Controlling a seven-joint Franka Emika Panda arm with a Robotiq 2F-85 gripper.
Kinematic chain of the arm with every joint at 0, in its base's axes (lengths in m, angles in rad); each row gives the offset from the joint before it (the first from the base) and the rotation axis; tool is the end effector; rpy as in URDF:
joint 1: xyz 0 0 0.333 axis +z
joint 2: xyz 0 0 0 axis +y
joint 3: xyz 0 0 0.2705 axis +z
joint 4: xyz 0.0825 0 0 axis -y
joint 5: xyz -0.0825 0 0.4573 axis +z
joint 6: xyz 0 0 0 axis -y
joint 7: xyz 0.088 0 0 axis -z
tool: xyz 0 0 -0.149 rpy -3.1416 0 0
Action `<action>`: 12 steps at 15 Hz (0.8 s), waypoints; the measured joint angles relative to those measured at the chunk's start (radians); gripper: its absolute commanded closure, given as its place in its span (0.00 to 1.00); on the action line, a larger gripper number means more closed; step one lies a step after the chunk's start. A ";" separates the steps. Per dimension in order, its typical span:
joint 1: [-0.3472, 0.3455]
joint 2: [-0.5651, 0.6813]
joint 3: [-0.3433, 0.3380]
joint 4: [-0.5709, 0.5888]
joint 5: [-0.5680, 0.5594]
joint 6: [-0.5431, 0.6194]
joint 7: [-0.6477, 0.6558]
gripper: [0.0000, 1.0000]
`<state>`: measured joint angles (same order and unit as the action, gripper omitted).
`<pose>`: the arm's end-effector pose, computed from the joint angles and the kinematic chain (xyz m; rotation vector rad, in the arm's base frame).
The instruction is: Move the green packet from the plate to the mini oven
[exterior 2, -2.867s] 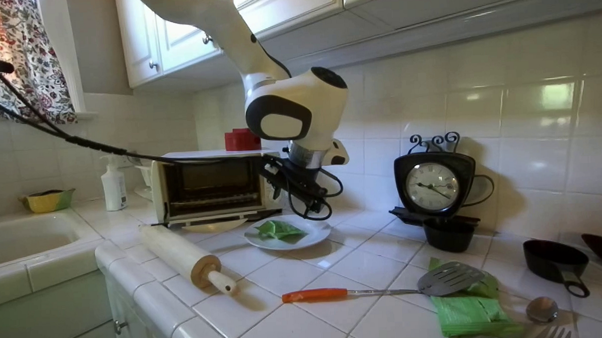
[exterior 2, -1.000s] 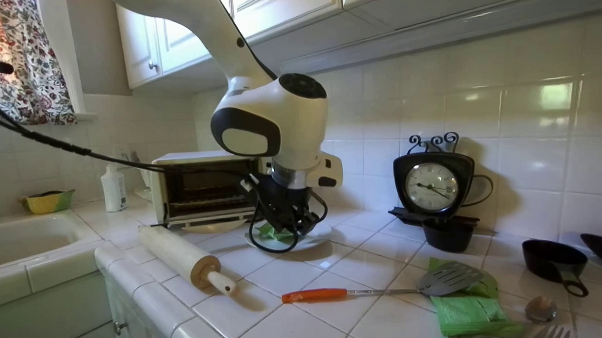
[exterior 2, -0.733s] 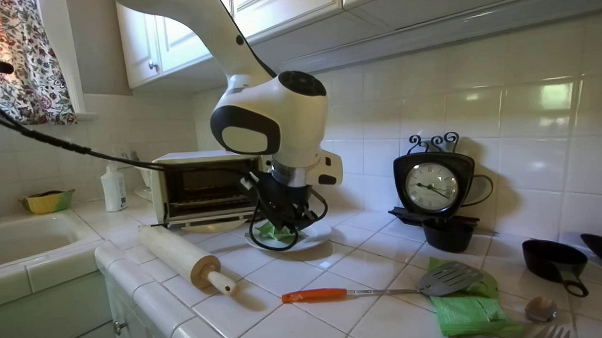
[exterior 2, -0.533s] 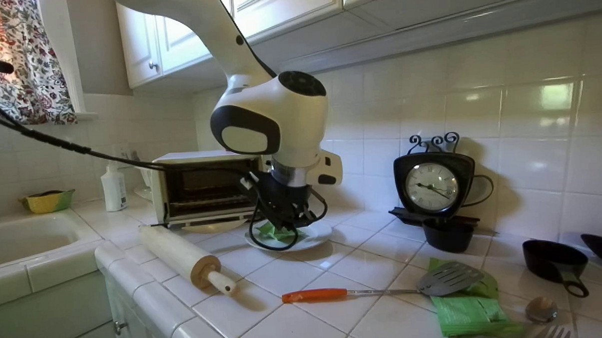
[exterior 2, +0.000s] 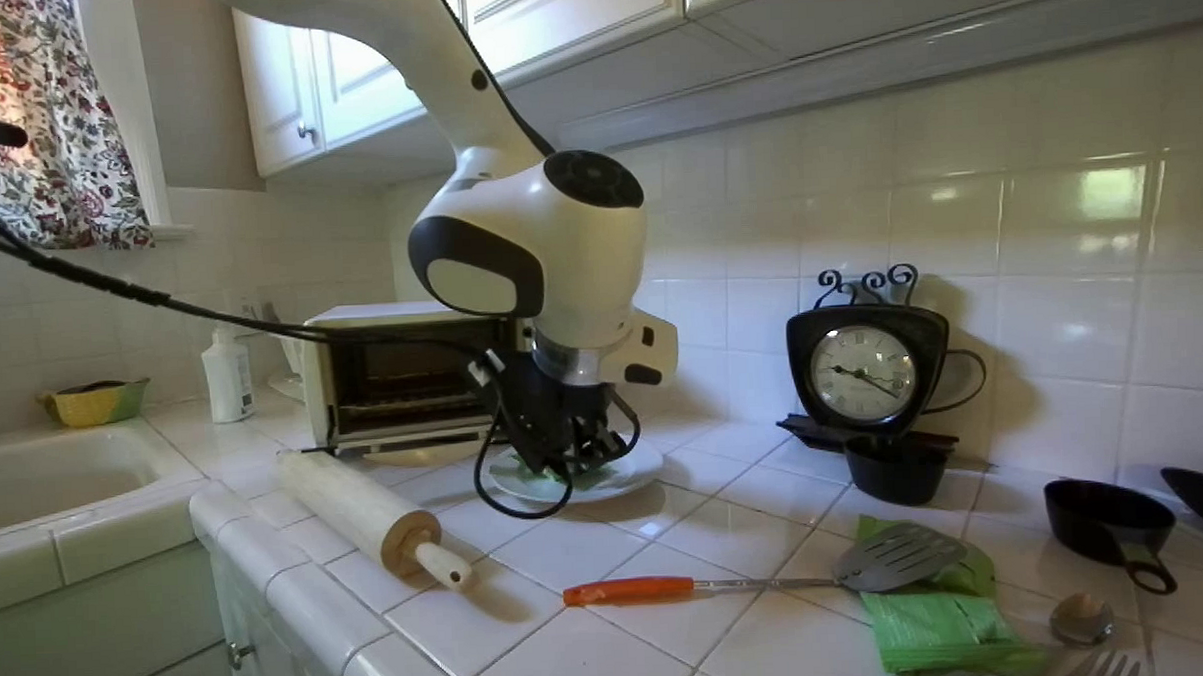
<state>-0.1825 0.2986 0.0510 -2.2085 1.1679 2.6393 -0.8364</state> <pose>0.5947 -0.0817 0.1100 -2.5660 0.4121 -0.5111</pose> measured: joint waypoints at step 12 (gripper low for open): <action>-0.005 -0.008 -0.001 -0.034 0.166 0.005 -0.116 0.57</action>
<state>-0.1879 0.2901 0.0505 -2.2421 1.3335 2.6440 -0.9520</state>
